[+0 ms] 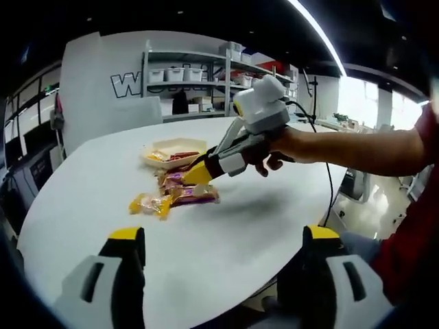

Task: Place the target food into the container with the food tongs after gripping and lifting it, then release it inside without dropping or visibly crushing the food.

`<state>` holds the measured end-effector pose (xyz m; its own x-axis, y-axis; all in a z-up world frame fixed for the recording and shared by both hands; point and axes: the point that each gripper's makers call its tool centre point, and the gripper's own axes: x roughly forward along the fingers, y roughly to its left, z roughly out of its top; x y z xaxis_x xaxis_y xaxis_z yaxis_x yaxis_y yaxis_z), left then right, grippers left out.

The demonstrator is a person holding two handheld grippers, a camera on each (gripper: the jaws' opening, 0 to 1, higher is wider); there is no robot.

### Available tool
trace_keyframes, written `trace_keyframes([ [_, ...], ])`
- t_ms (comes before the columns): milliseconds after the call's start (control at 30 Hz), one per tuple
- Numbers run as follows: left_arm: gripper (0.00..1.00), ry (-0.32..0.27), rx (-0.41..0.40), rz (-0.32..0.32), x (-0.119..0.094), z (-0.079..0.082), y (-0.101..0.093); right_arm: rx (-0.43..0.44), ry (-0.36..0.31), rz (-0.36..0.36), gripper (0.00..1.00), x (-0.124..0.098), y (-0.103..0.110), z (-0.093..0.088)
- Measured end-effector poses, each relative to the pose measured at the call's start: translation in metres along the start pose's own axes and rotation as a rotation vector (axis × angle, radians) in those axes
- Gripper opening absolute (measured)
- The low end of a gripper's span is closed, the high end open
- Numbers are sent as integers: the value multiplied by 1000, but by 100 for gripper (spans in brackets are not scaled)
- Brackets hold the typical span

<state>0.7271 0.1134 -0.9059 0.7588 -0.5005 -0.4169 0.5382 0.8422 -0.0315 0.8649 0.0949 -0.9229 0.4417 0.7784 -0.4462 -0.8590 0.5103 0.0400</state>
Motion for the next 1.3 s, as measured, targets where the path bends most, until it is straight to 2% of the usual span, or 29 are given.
trace_keyframes([
  [200, 93, 0, -7, 7, -1, -2, 3, -53, 42, 8, 26, 11, 3, -11],
  [233, 93, -1, -7, 7, -1, -2, 3, -76, 22, 8, 26, 11, 3, -7],
  [433, 93, 2, -12, 8, 0, -3, 4, -59, 21, 11, 25, 10, 2, -9],
  [567, 92, 5, -13, 3, 2, -5, 2, -51, 6, 8, 20, 9, 5, -9],
  [733, 92, 8, -18, 4, 2, -7, 1, -84, 1, -5, 16, 9, 8, -9],
  [1000, 92, 7, -21, 9, 0, -8, 3, -55, -8, -19, 17, 7, 5, -7],
  [1300, 93, 6, -27, 11, -1, -9, 4, -8, -58, -9, 17, -3, 6, 9],
])
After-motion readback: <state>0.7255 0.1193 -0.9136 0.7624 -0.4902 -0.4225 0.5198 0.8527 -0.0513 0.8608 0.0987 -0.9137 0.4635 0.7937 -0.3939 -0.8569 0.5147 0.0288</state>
